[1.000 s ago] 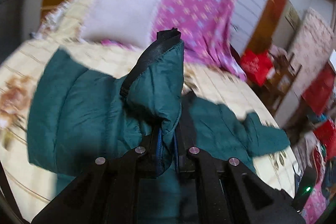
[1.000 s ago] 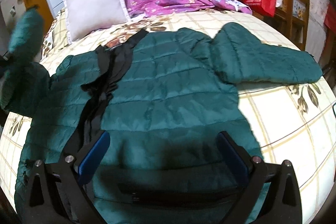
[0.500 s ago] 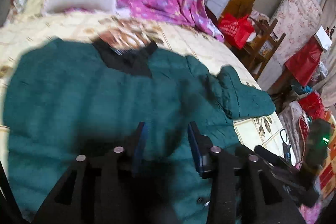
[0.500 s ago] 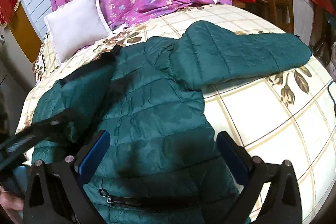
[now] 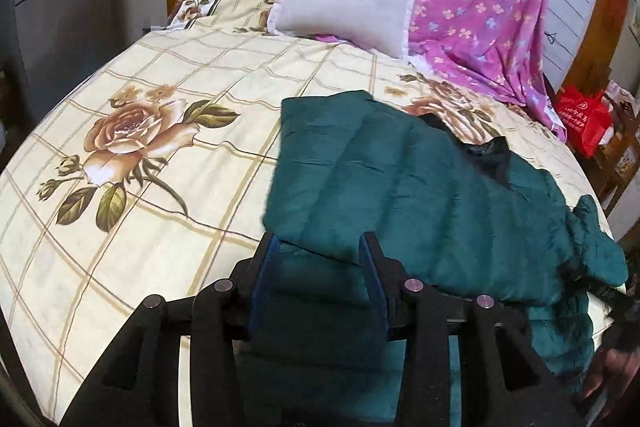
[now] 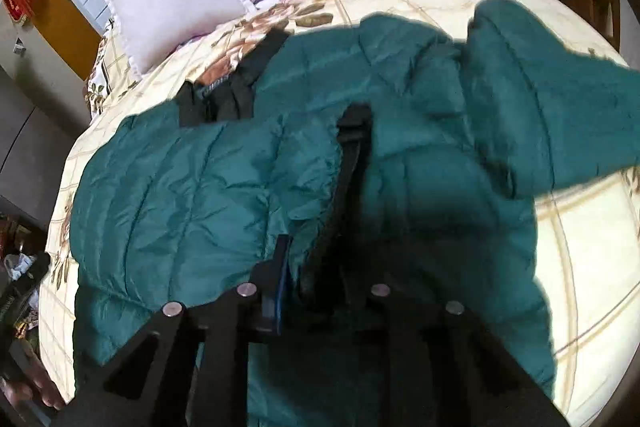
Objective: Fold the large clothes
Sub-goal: 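Fold the held sleeve across the jacket body with the left tool, release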
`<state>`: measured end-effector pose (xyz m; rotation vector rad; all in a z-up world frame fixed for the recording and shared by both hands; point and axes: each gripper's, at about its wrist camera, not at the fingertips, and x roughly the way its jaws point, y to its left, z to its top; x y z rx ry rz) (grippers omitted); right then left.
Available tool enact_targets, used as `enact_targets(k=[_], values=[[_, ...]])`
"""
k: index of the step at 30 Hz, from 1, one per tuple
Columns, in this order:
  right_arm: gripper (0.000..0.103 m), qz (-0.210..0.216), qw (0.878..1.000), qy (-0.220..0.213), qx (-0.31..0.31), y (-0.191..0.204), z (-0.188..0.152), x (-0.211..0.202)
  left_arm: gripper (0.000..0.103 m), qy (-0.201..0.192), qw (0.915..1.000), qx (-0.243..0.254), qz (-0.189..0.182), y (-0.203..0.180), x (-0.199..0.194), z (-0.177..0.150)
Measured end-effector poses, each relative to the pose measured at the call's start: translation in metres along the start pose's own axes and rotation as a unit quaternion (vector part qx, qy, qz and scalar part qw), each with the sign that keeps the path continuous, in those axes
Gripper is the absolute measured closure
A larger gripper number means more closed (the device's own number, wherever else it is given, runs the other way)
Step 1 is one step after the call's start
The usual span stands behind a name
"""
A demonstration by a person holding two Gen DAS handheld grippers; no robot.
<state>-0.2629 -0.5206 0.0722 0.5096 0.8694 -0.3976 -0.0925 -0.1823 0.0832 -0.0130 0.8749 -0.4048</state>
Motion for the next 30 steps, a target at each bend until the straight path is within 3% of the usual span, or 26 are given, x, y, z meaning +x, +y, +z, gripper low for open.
enact_targets(k=[3,8,11,14,15,18,21,25,30], values=[[0.089,-0.057,0.995,-0.059,-0.049,0.003,0.021,-0.015,0.080,-0.008,0.9998,-0.004,0.015,-0.004,0.010,0.007],[0.089,-0.112,0.991,-0.049,-0.055,-0.012,0.038,0.019,0.080,0.029,0.9994,-0.005,0.017,-0.018,0.055,0.016],[0.084,-0.105,0.991,-0.040,-0.070,-0.017,0.037,0.026,0.080,0.029,0.9991,0.002,0.031,-0.026,0.062,0.016],[0.060,-0.115,0.990,-0.064,-0.046,-0.028,0.033,-0.002,0.080,0.009,0.9999,0.004,0.013,-0.033,0.051,0.019],[0.056,-0.113,0.990,-0.081,-0.036,-0.029,0.032,-0.014,0.080,0.001,0.9999,0.005,0.011,-0.035,0.047,0.020],[0.056,-0.067,0.993,-0.091,-0.046,-0.019,0.035,-0.026,0.080,-0.016,0.9998,0.012,0.003,-0.047,0.044,0.026],[0.056,-0.020,0.996,-0.052,-0.077,0.000,0.039,-0.005,0.080,0.000,0.9997,0.025,-0.001,-0.065,0.061,0.028],[0.056,-0.076,0.991,-0.023,-0.108,0.008,0.041,0.044,0.080,0.022,0.9975,0.059,0.032,-0.081,0.085,0.020],[0.056,-0.069,0.993,-0.009,-0.098,0.005,0.042,0.044,0.080,0.006,0.9965,0.071,0.043,-0.085,0.086,0.013]])
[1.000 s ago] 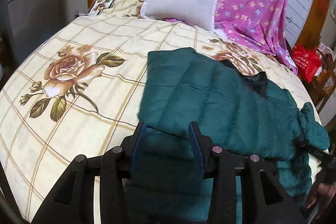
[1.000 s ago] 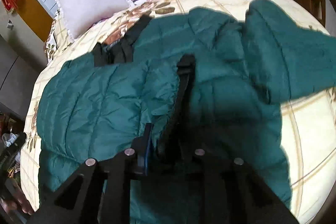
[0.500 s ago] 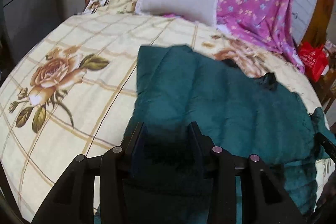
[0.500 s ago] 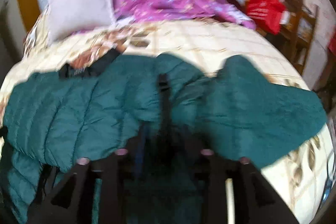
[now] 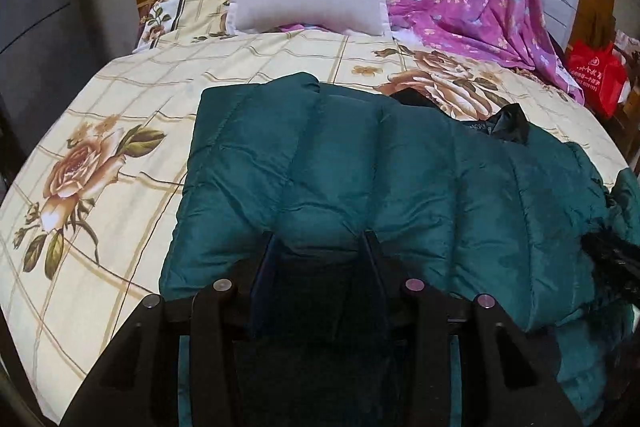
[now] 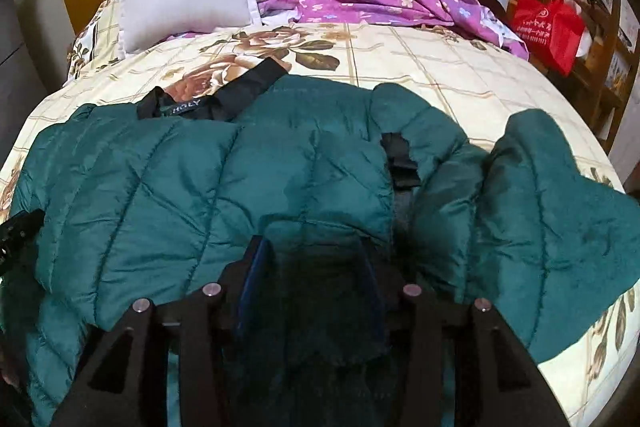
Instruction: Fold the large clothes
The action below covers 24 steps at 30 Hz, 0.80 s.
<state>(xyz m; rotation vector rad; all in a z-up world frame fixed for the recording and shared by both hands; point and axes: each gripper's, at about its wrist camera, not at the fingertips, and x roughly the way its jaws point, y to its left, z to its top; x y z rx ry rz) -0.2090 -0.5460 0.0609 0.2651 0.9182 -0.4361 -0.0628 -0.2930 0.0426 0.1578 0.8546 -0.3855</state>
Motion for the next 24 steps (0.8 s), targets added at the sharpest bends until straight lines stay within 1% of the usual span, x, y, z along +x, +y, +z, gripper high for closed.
enact_targets(k=[3,4,5,7,8,9,11,12,13,15,17,20,22,24], values=[[0.054,0.016,1.000,-0.009,0.010,-0.002,-0.009,-0.022,0.080,-0.002,1.0000,0.001,0.000,0.000,-0.001,-0.001],[0.052,0.015,1.000,-0.013,0.009,-0.002,-0.016,-0.028,0.080,-0.003,1.0000,0.001,0.001,0.000,-0.001,-0.002],[0.048,0.013,1.000,-0.011,0.005,-0.001,-0.025,-0.028,0.080,-0.004,1.0000,0.002,0.002,0.000,-0.001,-0.002],[0.047,0.005,1.000,0.009,-0.016,0.004,-0.032,-0.015,0.080,-0.005,0.9999,0.005,0.007,-0.002,-0.005,-0.003],[0.047,-0.001,1.000,0.007,-0.025,0.007,-0.034,-0.016,0.080,-0.004,0.9999,0.004,0.009,-0.002,-0.008,-0.004],[0.047,-0.004,1.000,0.006,-0.027,0.008,-0.034,-0.021,0.080,-0.002,1.0000,0.002,0.007,-0.002,-0.014,-0.005],[0.047,0.013,1.000,0.007,-0.021,0.007,-0.035,-0.037,0.080,-0.003,1.0000,0.001,-0.004,-0.003,-0.025,-0.007],[0.047,0.026,1.000,-0.002,-0.017,0.006,-0.037,-0.051,0.080,-0.008,0.9999,0.002,-0.009,-0.004,-0.034,-0.008],[0.046,0.026,0.999,-0.010,-0.015,0.005,-0.040,-0.061,0.080,-0.013,0.9998,0.003,-0.012,-0.006,-0.041,-0.009],[0.035,0.014,1.000,-0.025,-0.009,0.003,-0.047,-0.082,0.080,-0.022,0.9996,0.007,-0.018,-0.010,-0.057,-0.012],[0.033,0.011,0.999,-0.034,-0.008,0.000,-0.051,-0.095,0.080,-0.025,0.9992,0.007,-0.030,-0.016,-0.070,-0.014],[0.032,-0.014,0.998,-0.067,0.002,-0.008,-0.057,-0.115,0.080,-0.034,0.9982,0.008,-0.050,-0.030,-0.090,-0.017],[0.031,-0.023,0.996,-0.087,0.006,-0.015,-0.059,-0.124,0.080,-0.037,0.9973,0.013,-0.062,-0.043,-0.101,-0.019],[0.030,-0.031,0.995,-0.095,0.009,-0.021,-0.059,-0.127,0.080,-0.046,0.9962,0.016,-0.072,-0.054,-0.110,-0.023]])
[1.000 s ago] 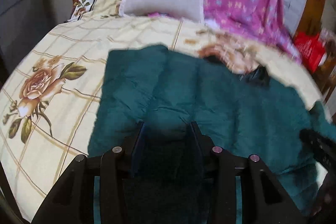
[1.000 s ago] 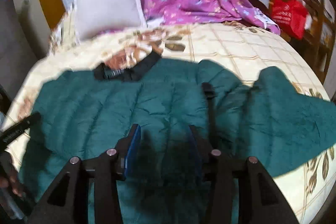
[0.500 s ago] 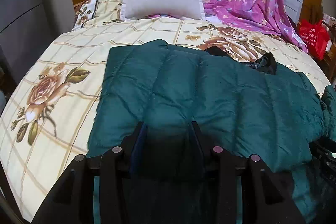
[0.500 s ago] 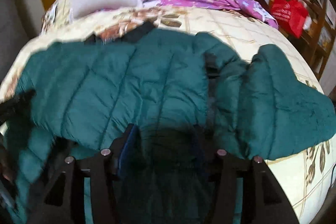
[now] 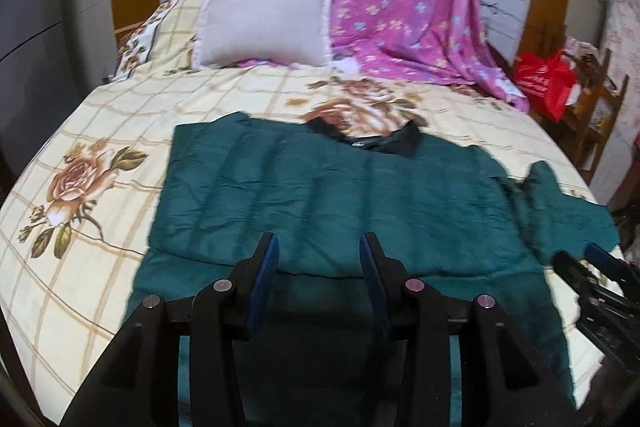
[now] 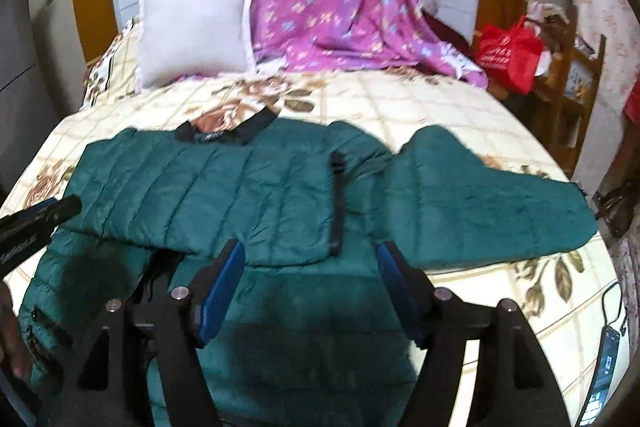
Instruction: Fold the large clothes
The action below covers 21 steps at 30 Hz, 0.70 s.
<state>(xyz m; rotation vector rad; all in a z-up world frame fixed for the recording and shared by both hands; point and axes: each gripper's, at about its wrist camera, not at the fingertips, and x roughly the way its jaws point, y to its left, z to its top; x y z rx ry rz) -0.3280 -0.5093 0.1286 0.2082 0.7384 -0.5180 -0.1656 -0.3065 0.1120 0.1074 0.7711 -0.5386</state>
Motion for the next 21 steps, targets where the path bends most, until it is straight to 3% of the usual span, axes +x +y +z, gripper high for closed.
enact_targets(k=[12,21], values=[[0.030,-0.011,1.000,-0.003,0.028,-0.037,-0.005,-0.002,0.080,0.017,0.9998,-0.005,-0.007,-0.042,0.009,-0.012],[0.029,-0.010,0.999,0.005,0.033,-0.043,-0.008,0.002,0.080,0.024,0.9997,-0.009,0.000,-0.050,0.016,-0.016]])
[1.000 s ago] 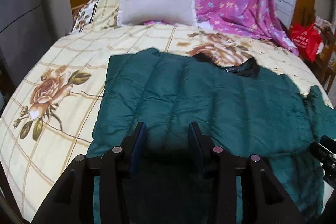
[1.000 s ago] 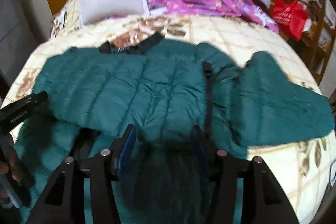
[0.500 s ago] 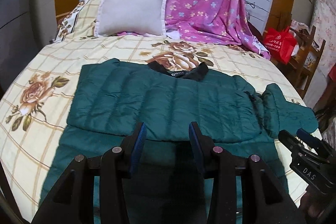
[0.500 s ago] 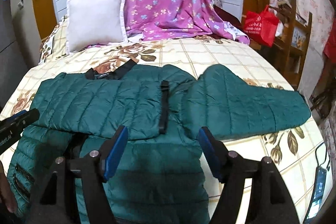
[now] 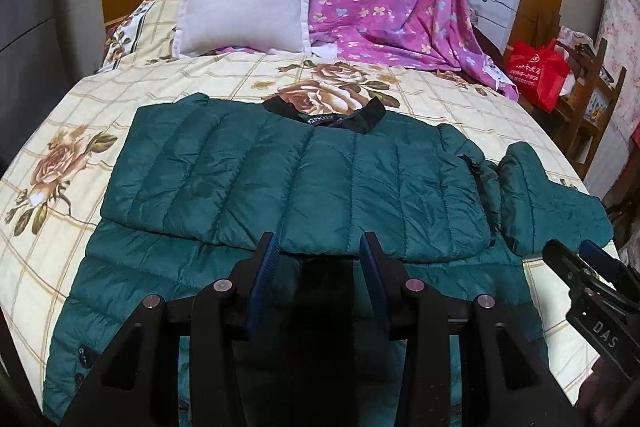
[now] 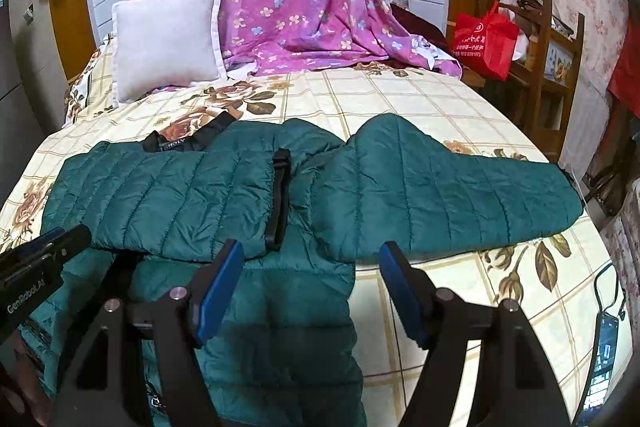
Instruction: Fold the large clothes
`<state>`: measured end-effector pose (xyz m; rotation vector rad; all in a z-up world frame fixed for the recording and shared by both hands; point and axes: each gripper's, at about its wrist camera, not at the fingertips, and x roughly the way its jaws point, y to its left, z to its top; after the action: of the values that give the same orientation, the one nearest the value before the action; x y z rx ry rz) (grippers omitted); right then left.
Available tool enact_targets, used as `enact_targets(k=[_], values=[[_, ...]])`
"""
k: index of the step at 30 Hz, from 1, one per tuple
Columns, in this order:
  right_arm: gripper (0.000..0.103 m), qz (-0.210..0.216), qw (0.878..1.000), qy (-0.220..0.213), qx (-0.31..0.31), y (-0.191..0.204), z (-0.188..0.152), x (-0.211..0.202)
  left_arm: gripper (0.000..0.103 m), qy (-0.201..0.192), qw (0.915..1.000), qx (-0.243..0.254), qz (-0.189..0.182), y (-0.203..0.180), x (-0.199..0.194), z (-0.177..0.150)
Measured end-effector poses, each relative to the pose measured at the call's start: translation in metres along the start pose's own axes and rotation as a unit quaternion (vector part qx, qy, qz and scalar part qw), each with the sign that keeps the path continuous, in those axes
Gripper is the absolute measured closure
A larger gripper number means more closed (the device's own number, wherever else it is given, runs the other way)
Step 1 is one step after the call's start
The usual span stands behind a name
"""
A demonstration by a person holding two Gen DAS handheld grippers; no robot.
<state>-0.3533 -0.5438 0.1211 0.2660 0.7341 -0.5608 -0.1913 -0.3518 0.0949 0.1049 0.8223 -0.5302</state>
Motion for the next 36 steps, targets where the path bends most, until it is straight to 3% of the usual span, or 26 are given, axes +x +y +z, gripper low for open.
enact_targets(k=[13,23,30,36], values=[[0.029,-0.005,1.000,-0.006,0.000,-0.010,-0.007,0.006,0.080,0.007,0.9999,0.000,0.007,-0.015,0.011,-0.005],[0.028,-0.014,1.000,-0.004,-0.002,-0.025,-0.008,0.020,0.080,-0.017,0.9997,0.011,0.015,-0.035,0.016,0.010],[0.027,-0.020,1.000,0.001,-0.009,-0.029,-0.006,0.025,0.080,0.043,0.9979,0.021,0.043,-0.047,0.069,0.001],[0.026,-0.022,1.000,-0.006,-0.009,-0.033,-0.003,0.025,0.080,0.038,0.9984,0.019,0.037,-0.047,0.064,-0.001]])
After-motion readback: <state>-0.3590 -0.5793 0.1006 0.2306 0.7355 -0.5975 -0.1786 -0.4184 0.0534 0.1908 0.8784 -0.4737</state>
